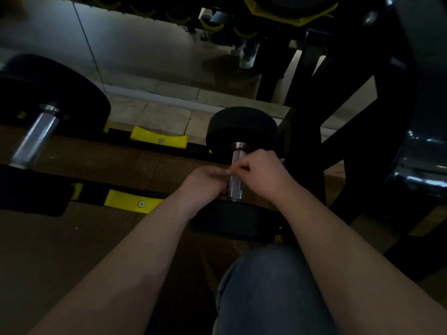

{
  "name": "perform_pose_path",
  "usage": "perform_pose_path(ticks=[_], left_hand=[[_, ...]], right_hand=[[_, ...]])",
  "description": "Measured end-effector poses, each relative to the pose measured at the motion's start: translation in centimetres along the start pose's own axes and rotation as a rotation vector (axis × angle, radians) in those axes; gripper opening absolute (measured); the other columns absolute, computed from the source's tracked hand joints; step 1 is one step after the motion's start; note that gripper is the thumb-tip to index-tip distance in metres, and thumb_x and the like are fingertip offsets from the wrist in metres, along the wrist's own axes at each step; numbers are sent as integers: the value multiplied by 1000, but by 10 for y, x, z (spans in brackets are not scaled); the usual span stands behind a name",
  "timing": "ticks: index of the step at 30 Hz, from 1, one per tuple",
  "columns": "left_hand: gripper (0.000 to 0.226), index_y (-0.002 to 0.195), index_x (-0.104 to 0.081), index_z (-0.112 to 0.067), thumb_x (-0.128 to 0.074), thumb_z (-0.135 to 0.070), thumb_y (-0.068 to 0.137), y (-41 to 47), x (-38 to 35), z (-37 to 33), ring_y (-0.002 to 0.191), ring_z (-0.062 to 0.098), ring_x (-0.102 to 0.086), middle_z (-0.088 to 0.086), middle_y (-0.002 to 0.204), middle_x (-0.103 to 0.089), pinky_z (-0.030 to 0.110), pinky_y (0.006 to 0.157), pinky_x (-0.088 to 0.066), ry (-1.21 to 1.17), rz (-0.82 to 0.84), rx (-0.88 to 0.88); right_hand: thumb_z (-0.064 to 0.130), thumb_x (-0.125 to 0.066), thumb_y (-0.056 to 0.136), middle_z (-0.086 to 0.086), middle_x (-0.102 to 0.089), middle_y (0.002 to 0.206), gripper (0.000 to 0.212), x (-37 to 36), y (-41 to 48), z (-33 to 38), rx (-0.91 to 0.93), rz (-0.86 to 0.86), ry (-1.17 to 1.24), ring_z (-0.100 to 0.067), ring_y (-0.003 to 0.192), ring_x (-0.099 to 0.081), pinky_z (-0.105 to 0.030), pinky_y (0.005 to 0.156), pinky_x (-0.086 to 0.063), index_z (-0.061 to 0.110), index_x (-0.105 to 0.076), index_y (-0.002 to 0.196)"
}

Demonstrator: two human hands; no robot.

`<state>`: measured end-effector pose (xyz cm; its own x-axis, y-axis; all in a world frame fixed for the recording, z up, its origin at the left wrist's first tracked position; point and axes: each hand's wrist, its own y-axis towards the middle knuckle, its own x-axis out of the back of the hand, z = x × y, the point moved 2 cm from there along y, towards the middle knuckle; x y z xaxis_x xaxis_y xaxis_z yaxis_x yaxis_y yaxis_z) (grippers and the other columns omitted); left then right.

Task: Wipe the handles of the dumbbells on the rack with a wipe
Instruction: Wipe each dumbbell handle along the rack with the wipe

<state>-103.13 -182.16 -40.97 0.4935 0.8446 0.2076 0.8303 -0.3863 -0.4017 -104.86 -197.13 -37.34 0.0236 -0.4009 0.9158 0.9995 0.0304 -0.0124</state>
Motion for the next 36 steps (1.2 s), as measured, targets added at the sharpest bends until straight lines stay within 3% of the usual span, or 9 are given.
perform_pose_path(ticks=[3, 7, 10, 14, 19, 22, 27, 34, 36], left_hand=[[37, 125, -66, -30, -66, -21, 89, 0, 1, 0, 101, 12, -68, -4, 110, -72, 38, 96, -52, 47, -7, -5], [25, 106, -70, -32, -66, -16, 88, 1, -1, 1, 97, 13, -71, -4, 100, -76, 40, 97, -54, -2, 40, -5], [22, 93, -66, -34, -60, -12, 95, 0, -1, 0, 95, 10, -70, -5, 97, -74, 34, 93, -54, -34, 43, -8], [19, 95, -65, -31, -60, -12, 96, 1, -1, 0, 93, 11, -71, -2, 98, -74, 33, 90, -54, -61, 39, -12], [16, 95, -68, -28, -66, -13, 88, 9, -1, 5, 92, 15, -74, 1, 94, -77, 40, 96, -55, -63, 35, -13], [16, 96, -69, -30, -67, -17, 87, 10, -3, 6, 91, 13, -73, -3, 93, -77, 41, 96, -55, -64, 22, -7], [21, 104, -68, -30, -61, -13, 94, 8, -2, 4, 92, 12, -72, -3, 97, -76, 39, 93, -56, -65, 33, -1], [24, 109, -69, -29, -68, -19, 87, 11, -2, 8, 92, 14, -74, -1, 97, -77, 43, 93, -57, -50, 34, -1], [26, 112, -68, -24, -68, -15, 88, 13, -3, 8, 92, 16, -74, 2, 98, -77, 42, 94, -57, -68, 43, 6]], right_hand=[[31, -69, 93, 15, -73, 98, 12, -6, -19, -6, 1, 167, 54, 2, 93, -63, -16, 83, -45, 32, -80, 98], [28, -68, 94, 19, -68, 91, 9, -10, -9, -18, -243, -228, 336, 8, 84, -59, -7, 72, -44, 33, -75, 95], [30, -65, 96, 13, -69, 96, 8, -7, 8, -26, -478, -367, 577, -5, 90, -65, -24, 81, -54, 30, -73, 97], [32, -66, 95, -1, -73, 90, 14, -14, 4, -28, -584, -152, 526, -15, 83, -67, -28, 75, -55, 26, -74, 86], [10, -72, 74, -13, -70, 79, 11, -20, -23, -28, -646, 175, 488, -22, 71, -64, -27, 60, -47, 5, -75, 83], [6, -73, 77, -15, -73, 87, 13, -20, -13, -25, -718, -47, 684, -26, 76, -68, -32, 65, -52, 3, -75, 90], [27, -70, 92, 1, -72, 101, 9, -7, 15, -21, -585, -328, 744, -19, 98, -67, -39, 91, -58, 33, -73, 86], [13, -71, 83, -5, -67, 81, 9, -12, -19, -17, -616, 285, 315, -16, 69, -61, -21, 52, -41, 10, -72, 91], [8, -71, 81, -5, -66, 75, 6, -14, -19, -19, -641, 311, 340, -15, 62, -60, -18, 47, -40, 9, -71, 87]])
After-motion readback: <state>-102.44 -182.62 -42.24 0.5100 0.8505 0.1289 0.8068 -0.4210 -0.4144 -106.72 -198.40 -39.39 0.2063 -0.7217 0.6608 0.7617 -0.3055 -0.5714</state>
